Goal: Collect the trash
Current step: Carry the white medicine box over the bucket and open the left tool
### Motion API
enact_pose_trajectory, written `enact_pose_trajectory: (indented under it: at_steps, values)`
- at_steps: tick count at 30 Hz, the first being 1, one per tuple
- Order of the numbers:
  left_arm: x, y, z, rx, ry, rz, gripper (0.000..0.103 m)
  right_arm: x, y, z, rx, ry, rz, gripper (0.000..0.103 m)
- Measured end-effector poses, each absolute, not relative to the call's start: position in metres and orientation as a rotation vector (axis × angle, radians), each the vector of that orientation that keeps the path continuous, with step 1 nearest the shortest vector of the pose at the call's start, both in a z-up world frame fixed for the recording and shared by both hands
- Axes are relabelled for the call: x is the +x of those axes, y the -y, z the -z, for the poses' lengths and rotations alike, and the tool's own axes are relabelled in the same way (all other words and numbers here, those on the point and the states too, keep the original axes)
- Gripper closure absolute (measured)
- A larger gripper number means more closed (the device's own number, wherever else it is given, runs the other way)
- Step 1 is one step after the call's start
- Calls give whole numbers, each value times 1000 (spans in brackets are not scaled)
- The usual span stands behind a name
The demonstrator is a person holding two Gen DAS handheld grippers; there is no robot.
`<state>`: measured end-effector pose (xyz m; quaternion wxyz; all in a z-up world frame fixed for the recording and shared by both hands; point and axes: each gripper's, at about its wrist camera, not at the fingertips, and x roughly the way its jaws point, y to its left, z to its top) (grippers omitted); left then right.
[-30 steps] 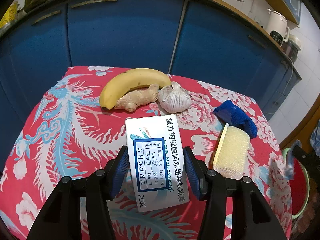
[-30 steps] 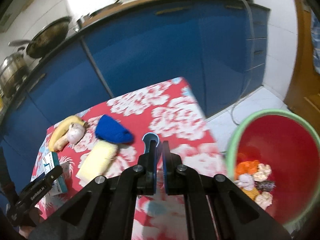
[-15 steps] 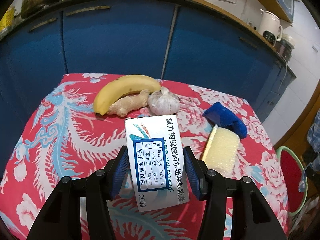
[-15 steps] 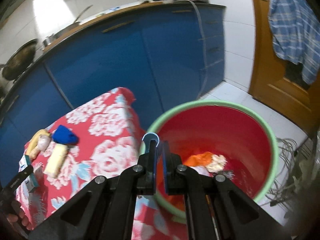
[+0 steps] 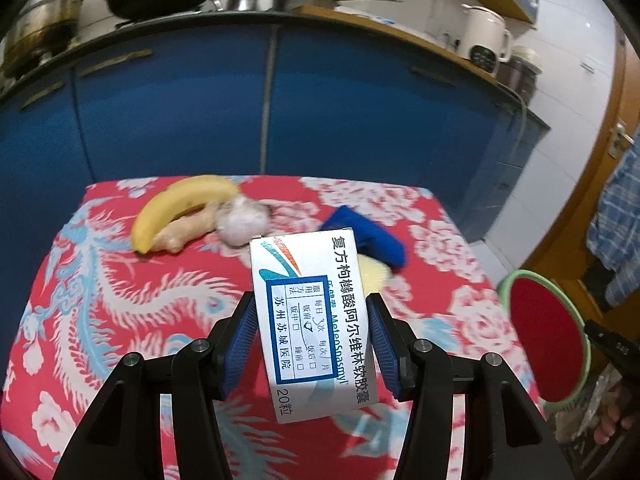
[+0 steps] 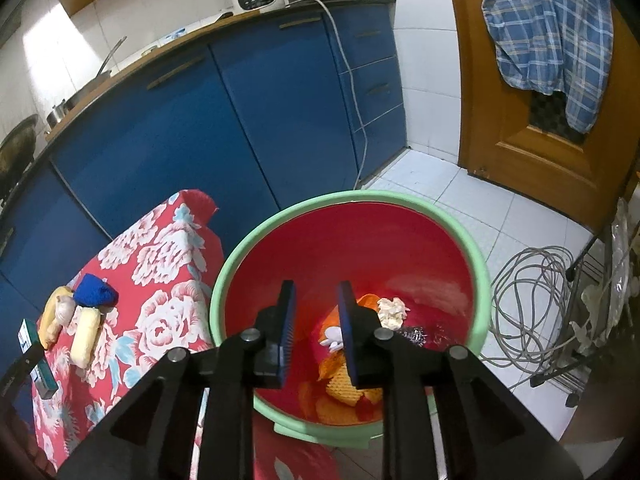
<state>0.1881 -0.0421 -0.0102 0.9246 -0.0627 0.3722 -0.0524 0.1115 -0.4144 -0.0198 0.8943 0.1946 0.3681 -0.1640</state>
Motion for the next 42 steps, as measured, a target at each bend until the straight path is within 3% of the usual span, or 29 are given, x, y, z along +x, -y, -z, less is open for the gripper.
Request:
enact_pose_trajectory:
  at_steps: [20, 38, 42]
  values:
    - [173, 164, -7, -64, -817, 418, 47, 58, 448, 12, 437, -756, 348, 68]
    - [175, 265, 14, -7, -872, 612, 46, 35, 477, 24, 495, -753, 386, 68]
    - [177, 270, 15, -12, -875, 614, 42, 35, 479, 25, 494, -752, 382, 68]
